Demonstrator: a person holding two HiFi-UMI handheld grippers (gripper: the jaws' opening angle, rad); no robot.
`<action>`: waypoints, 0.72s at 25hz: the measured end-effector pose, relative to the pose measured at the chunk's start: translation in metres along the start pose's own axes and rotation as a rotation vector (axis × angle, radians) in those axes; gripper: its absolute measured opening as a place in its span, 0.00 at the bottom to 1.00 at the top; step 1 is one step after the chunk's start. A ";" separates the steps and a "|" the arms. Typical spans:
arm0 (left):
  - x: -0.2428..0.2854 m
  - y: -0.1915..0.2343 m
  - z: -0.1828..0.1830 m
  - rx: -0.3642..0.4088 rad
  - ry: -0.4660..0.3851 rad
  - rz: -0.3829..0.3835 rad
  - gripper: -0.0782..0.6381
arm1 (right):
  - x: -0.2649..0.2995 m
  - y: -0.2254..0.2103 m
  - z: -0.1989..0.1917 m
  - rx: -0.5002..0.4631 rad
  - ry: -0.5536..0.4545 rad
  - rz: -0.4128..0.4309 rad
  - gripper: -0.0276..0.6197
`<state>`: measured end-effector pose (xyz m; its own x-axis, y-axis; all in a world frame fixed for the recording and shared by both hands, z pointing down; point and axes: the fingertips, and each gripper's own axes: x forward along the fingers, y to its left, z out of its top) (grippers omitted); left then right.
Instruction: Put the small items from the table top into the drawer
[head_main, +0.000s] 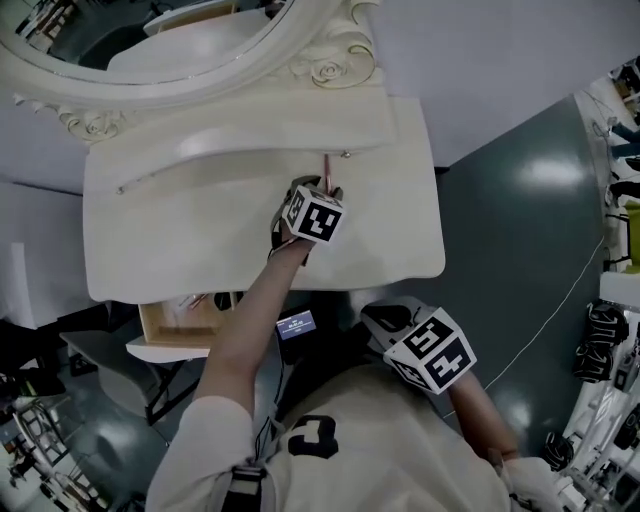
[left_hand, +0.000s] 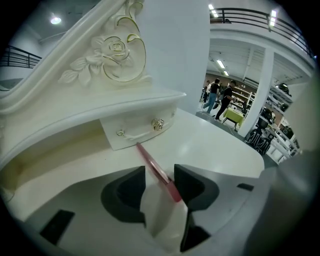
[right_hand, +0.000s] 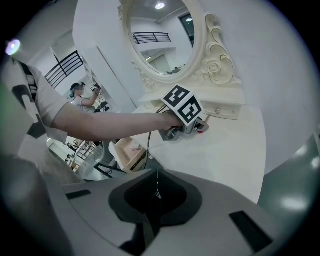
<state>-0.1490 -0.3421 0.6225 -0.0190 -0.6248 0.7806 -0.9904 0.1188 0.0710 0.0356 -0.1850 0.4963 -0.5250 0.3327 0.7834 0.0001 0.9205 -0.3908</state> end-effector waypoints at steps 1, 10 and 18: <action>0.001 0.001 0.002 -0.001 -0.010 -0.001 0.42 | -0.001 0.000 0.000 -0.002 -0.004 -0.001 0.09; -0.001 0.014 -0.005 -0.030 -0.059 -0.002 0.28 | -0.002 0.013 -0.013 -0.012 -0.014 0.004 0.09; -0.003 0.017 -0.010 0.046 -0.034 0.035 0.24 | -0.014 0.017 -0.026 0.010 -0.049 -0.019 0.09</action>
<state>-0.1642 -0.3309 0.6275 -0.0580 -0.6468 0.7605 -0.9943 0.1059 0.0142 0.0650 -0.1685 0.4917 -0.5660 0.3040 0.7663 -0.0189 0.9245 -0.3807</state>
